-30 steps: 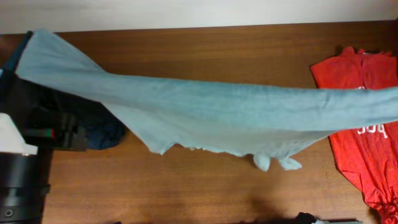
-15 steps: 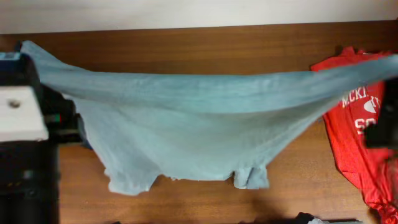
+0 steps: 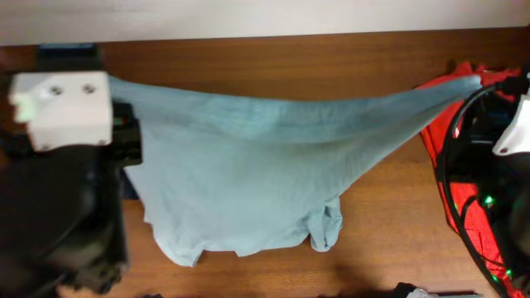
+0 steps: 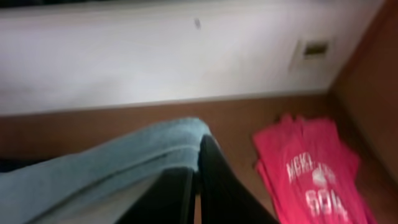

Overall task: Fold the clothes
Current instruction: 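Stretch the grey shirt between both grippers, right moving rightward, then lay the grey shirt flat on the table center and release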

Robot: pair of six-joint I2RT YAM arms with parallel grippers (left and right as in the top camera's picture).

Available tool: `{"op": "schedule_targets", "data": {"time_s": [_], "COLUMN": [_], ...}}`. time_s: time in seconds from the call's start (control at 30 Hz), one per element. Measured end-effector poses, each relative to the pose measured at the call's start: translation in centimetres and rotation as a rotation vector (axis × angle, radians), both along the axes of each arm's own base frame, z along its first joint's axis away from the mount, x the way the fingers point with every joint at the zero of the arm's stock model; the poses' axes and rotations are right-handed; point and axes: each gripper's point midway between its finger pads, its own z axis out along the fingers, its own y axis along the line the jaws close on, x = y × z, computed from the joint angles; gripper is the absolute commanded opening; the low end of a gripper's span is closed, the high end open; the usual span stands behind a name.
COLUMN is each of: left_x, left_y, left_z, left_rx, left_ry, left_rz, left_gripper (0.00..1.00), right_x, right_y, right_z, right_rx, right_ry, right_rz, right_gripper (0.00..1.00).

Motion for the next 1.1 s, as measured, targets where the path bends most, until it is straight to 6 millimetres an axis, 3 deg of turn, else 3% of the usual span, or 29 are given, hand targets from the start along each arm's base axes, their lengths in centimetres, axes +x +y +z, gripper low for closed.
{"op": "schedule_targets", "data": {"time_s": [0.1,0.3,0.43,0.6,0.77,1.1], "left_x": [1.7,5.5,7.1,8.7,11.8,22.8], "left_y": [-0.7,-1.0,-0.2,1.0,1.4,-0.6], "left_z": [-1.6,-6.9,-8.4,-9.3,-11.0,-16.7], "left_rx": [0.001,-0.023,-0.07,-0.114,-0.135,-0.128], "left_ry": [0.055,0.247,0.297,0.322,0.359,0.405], "left_rz": [-0.006,-0.019,-0.006,0.024,0.04,-0.005], "left_gripper": [0.01,0.01,0.0,0.01,0.01,0.01], "right_x": [-0.3,-0.8,-0.4,1.5,6.1,18.8], "right_y": [-0.4,-1.2,-2.2,-3.7,-3.4,-2.7], "right_z": [-1.0,-3.2,-3.9,-5.1,-7.8,-14.7], "right_rx": [0.014,0.034,0.055,0.064,0.03,0.007], "right_ry": [0.037,0.113,0.138,0.184,0.289,0.46], "right_rz": [-0.017,-0.071,-0.144,-0.281,-0.354,-0.28], "right_gripper": [0.05,0.05,0.05,0.04,0.04,0.05]}}
